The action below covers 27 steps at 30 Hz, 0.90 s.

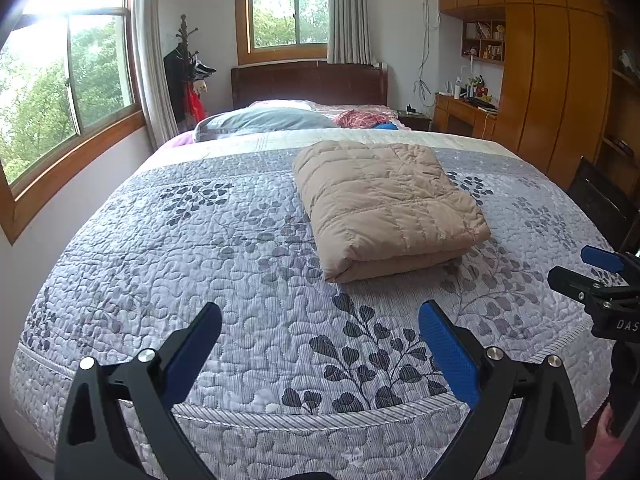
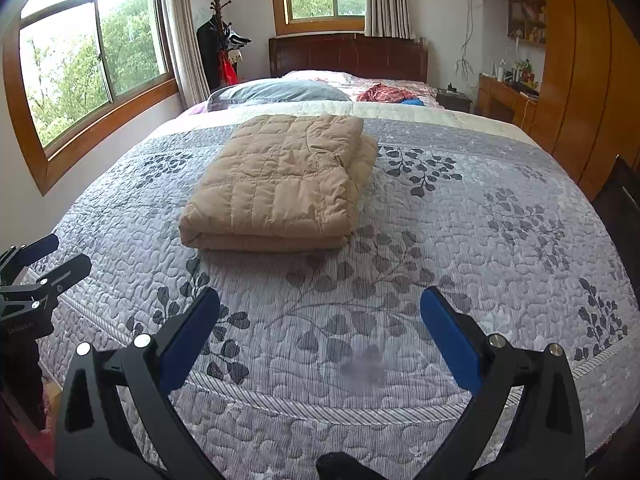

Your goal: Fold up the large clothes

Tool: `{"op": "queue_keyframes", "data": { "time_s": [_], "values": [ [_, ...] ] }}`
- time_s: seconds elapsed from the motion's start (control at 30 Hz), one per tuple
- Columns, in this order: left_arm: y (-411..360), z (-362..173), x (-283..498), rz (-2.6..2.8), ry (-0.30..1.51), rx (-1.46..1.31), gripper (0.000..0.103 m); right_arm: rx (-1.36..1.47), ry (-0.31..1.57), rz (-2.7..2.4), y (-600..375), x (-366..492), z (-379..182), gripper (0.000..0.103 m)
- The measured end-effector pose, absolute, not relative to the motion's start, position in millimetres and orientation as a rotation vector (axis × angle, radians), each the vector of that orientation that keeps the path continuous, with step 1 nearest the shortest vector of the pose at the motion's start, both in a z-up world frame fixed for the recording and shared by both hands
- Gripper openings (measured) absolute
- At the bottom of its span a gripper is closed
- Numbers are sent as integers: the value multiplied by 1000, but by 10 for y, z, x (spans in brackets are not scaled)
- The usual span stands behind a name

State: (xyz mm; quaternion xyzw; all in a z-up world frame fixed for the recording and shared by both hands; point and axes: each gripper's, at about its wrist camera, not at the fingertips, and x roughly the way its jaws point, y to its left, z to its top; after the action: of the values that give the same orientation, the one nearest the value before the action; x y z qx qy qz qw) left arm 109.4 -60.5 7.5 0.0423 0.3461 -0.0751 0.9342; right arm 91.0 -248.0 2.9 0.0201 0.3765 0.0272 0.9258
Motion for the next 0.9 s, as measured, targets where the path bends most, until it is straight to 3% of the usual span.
{"op": "queue_keyframes", "data": {
  "time_s": [0.9],
  "values": [
    [-586, 46, 1126, -158, 718, 80, 99, 34, 793, 55, -2473, 958, -32, 100]
  ]
}}
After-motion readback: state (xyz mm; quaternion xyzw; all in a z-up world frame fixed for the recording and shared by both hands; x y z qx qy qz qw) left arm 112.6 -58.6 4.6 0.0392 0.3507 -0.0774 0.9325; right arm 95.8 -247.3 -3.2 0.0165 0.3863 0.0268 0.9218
